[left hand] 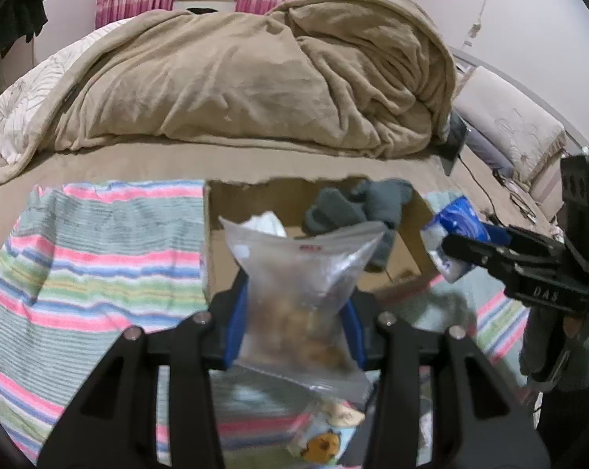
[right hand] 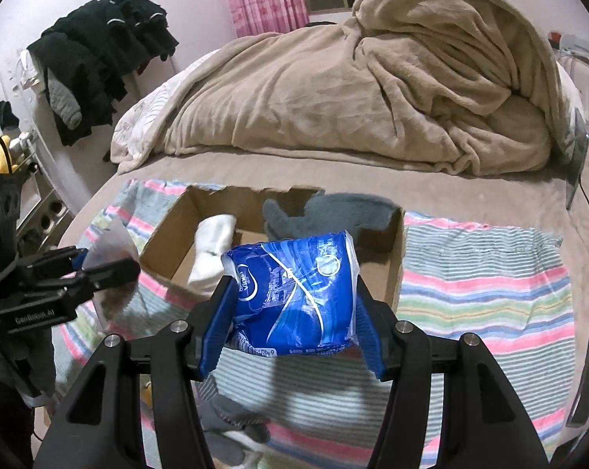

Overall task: Organize objects
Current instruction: 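Lower both held items into the cardboard box and open both tools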

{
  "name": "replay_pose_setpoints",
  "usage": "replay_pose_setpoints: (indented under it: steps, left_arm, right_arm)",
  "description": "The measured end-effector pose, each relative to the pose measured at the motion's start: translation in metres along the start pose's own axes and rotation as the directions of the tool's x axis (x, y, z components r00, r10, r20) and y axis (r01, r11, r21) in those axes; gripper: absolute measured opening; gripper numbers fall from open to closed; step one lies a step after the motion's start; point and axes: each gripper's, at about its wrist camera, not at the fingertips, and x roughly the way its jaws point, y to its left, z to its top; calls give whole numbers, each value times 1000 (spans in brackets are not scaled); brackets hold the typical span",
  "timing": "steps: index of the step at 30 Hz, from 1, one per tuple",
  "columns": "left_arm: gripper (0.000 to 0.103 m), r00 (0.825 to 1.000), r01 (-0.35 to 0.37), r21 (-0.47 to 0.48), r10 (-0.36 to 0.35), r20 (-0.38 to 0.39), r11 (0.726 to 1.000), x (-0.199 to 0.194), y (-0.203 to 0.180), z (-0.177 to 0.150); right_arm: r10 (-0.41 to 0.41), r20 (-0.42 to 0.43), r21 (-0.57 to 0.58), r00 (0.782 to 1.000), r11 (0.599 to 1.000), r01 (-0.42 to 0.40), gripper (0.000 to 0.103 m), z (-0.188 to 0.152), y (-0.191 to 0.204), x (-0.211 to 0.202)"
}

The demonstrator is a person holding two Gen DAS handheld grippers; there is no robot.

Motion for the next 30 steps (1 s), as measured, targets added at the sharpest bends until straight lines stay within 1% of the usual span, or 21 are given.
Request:
replay_pose_setpoints:
  steps: [5,12,16,19,23,25,26,28,29,30]
  left_arm:
    - [44,1000,-23,-22,22,-5,1000,16,8,8]
    - [45,999,-47,-20,46,-12,999,34,11,15]
    - [46,999,-54,-13,54,-6,998,42,12,17]
    - [48,998,-62,-16,62,-17,998,49,15,17]
    - [49,997,-67,-7,67,-27,998,51,11,19]
    - [52,997,-72,-2,72,-30,997,49,9,20]
    - [55,996,-81,3,81,-27,997,48,8,20]
    - [73,996,-91,-1,91,-20,996,44,7,20]
    - [76,995,-94,-8,94,-14,996,41,8,20]
    - [78,996,-94,-14,94,-9,995,38,8,20]
  right_arm:
    - [-25,1,-7,1000,1000,25,60,7,-8,11]
    - [-19,-12,8,1000,1000,19,60,13,-16,31]
    - [-11,-24,16,1000,1000,11,60,11,-17,40]
    - [-11,-37,22,999,1000,12,60,9,-19,46]
    - [-17,-45,24,999,1000,18,62,8,-19,49]
    - [-14,-40,24,999,1000,15,64,9,-18,48]
    - [-11,-39,27,999,1000,12,66,9,-18,48]
    - [-9,-31,28,999,1000,10,70,8,-17,46]
    - [-10,-29,28,1000,1000,11,74,8,-16,44]
    - [-7,-27,28,1000,1000,7,77,7,-14,43]
